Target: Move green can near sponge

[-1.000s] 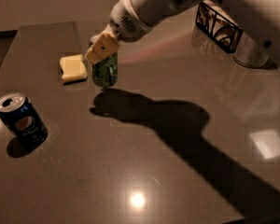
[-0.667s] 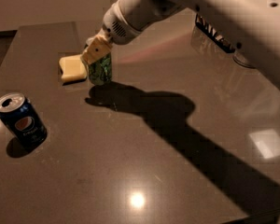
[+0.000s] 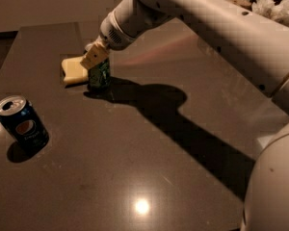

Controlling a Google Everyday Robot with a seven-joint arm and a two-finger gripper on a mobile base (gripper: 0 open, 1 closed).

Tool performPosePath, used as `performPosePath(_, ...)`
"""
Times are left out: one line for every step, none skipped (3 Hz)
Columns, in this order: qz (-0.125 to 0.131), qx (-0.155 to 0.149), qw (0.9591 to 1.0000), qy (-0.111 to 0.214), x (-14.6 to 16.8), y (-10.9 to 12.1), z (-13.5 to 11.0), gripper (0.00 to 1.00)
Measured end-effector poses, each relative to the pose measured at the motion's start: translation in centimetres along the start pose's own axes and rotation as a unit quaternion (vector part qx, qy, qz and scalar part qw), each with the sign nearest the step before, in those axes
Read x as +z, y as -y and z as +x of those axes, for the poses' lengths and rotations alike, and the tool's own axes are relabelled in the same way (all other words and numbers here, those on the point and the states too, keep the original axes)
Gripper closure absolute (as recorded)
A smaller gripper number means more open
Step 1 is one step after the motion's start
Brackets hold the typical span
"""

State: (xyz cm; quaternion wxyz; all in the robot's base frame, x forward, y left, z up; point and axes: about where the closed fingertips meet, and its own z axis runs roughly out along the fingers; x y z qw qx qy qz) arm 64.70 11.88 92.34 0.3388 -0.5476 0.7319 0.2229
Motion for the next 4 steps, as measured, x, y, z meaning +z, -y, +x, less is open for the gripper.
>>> performPosePath(0.004, -0.016, 0.9999, 0.005, 0.63, -0.07, 0.29, 0.36)
performPosePath(0.002, -0.015, 0.9999, 0.004, 0.76, -0.17, 0.22, 0.13)
performPosePath(0.001, -0.016, 0.9999, 0.004, 0.93, -0.30, 0.18, 0.00)
performPosePath(0.001, -0.016, 0.9999, 0.004, 0.94, -0.31, 0.18, 0.00)
